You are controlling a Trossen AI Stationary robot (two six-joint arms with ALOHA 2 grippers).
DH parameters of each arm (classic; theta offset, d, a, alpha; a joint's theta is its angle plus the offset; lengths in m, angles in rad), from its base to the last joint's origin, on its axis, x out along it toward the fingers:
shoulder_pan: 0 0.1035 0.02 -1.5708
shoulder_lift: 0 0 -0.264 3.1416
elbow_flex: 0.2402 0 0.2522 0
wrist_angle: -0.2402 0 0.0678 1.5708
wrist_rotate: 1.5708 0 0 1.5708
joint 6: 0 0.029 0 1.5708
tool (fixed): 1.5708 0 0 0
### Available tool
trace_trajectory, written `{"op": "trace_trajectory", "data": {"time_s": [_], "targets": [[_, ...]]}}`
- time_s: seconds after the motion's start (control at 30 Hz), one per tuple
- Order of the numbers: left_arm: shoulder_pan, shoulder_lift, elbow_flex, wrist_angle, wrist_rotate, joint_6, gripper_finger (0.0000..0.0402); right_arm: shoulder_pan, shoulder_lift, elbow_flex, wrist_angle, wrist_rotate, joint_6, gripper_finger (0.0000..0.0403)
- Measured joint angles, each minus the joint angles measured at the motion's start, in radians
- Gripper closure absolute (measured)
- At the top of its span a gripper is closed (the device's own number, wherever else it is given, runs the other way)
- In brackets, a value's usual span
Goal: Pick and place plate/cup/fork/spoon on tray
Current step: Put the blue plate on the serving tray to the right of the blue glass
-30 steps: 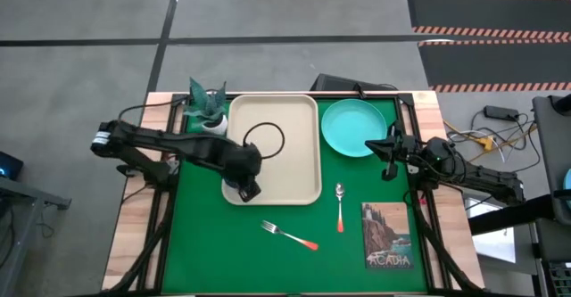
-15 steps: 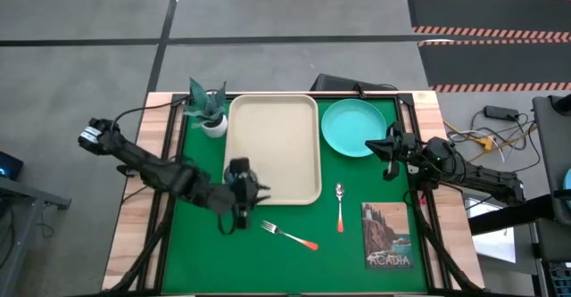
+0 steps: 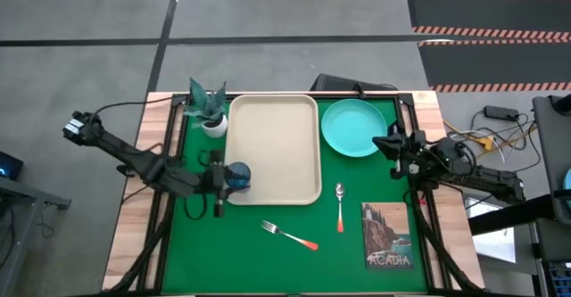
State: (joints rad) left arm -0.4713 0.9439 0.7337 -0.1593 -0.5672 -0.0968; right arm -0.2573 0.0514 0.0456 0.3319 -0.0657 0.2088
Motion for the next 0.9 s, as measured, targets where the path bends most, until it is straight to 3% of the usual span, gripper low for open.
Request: {"op": "trace_trajectory", "data": {"time_s": [0.2,0.43,0.9], "targets": [[0.001,-0.137,-0.121,0.087,-0.007,0.039,0.0322,0.0,0.045,0.0,0.012,0.085,0.001,0.0392],[0.001,-0.237,-0.153,0.166,-0.059,0.19,0.0322,0.004,0.165,-0.001,0.201,0.091,0.016,0.0392],[0.0,-0.268,-0.172,0.15,-0.065,0.184,0.0322,0.004,0.369,-0.001,0.313,0.093,0.062,0.0392]]}}
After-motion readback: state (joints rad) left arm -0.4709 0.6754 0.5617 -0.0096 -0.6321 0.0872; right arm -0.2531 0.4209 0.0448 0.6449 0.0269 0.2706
